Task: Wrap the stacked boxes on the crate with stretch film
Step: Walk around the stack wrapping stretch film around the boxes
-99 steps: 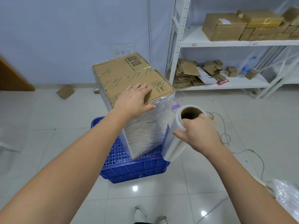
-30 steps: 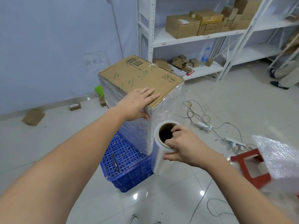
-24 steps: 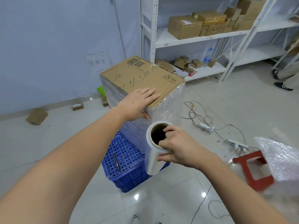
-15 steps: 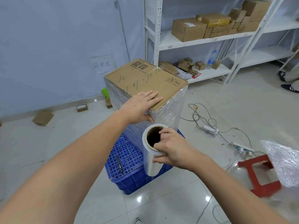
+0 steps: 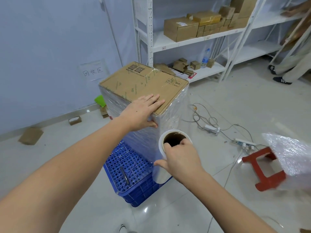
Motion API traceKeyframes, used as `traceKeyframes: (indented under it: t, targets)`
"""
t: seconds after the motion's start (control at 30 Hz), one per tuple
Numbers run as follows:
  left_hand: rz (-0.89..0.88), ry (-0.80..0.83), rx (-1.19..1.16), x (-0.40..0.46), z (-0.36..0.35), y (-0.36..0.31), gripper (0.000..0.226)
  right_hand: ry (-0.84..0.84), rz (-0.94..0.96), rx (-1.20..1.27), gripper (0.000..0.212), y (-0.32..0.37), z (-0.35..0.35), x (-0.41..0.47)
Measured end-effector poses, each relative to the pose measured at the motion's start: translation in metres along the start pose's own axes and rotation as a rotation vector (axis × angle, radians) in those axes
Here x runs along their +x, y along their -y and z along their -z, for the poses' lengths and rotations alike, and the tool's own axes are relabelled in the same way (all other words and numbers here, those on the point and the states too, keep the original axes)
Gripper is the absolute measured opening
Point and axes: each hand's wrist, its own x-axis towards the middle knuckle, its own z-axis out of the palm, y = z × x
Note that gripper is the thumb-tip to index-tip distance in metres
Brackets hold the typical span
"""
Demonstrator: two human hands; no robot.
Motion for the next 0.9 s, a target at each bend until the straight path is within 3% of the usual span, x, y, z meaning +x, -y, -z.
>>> traceKeyframes:
  t: [0.2,0.33,0.43,0.5,0.7,0.9]
  targets:
    - [-0.223,-0.006,0.021,0.006,0.004,0.03,0.105,0.105,-0.21,-0.041,0.028,0.026,0.01,0.001]
    - [-0.295,-0.014,-0.098,0.015,0.013,0.073,0.111,0.103,-0.368,-0.026,0.031,0.05,0.008,0.01]
    - [-0.299,-0.009,0.007,0.021,0.009,0.087,0.118,0.06,-0.564,0.046,0.056,0.061,0.012,0.023]
    - [-0.297,-0.029,0.025,0.022,0.004,0.087,0.117,0.039,-0.642,0.027,0.06,0.059,0.01,0.029]
    - [-0.303,-0.056,0.022,0.027,-0.002,0.087,0.113,-0.038,-0.56,0.04,0.053,0.066,0.008,0.02]
    - [-0.238,-0.01,0.006,0.028,-0.002,0.084,0.114,-0.048,-0.313,0.08,0.044,0.087,0.024,0.025]
